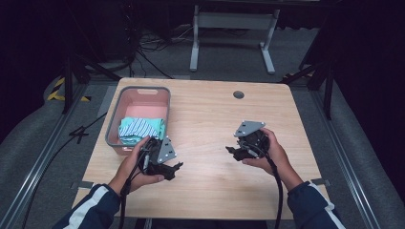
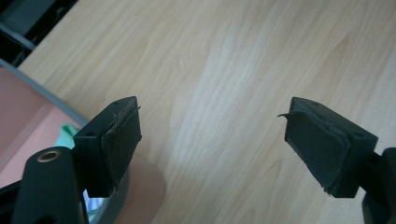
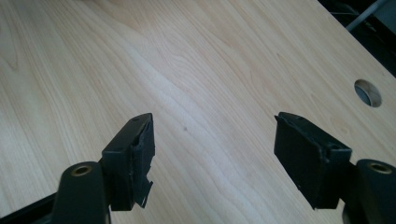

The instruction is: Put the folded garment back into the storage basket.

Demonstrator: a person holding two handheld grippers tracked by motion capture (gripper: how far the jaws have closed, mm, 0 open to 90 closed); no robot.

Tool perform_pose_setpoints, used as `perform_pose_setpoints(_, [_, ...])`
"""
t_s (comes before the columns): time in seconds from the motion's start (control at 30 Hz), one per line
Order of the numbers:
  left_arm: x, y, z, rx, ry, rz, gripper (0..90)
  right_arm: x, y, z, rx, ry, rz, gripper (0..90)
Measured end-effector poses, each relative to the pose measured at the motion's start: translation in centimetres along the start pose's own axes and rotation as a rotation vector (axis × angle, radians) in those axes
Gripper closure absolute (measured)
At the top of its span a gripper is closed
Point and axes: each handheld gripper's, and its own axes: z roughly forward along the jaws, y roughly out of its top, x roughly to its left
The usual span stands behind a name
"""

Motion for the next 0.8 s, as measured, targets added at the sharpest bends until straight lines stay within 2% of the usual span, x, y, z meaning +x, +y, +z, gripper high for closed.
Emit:
perform_pose_setpoints(0.23, [-0.9,-0.6,1.2,0.006,-0.036,0.022,19.1,-0.1,-2.7,-0.9,-0.001,-0.027,0.017,29.4])
perform_pose_setpoints(0.3, [-1.0,-0.8,1.6,0.014,-0.033,0.027,19.4,-0.1,-3.6,-1.1,-0.004,-0.039,0.028,29.4])
perform_pose_setpoints(0.43, [-1.4,-1.4,2.4,0.026,-0.059,0.035,19.4,-0.2,-5.3,-1.4,-0.016,-0.038,0.04,29.4])
perform_pose_setpoints(0.57, [-1.7,-2.0,3.0,0.037,-0.065,0.049,19.2,-0.1,-6.7,-1.5,-0.014,-0.039,0.049,29.3])
perform_pose_setpoints(0.8, [-1.7,-3.1,3.9,0.04,-0.105,0.04,18.6,0.0,-9.9,-1.5,-0.004,-0.024,0.089,28.1])
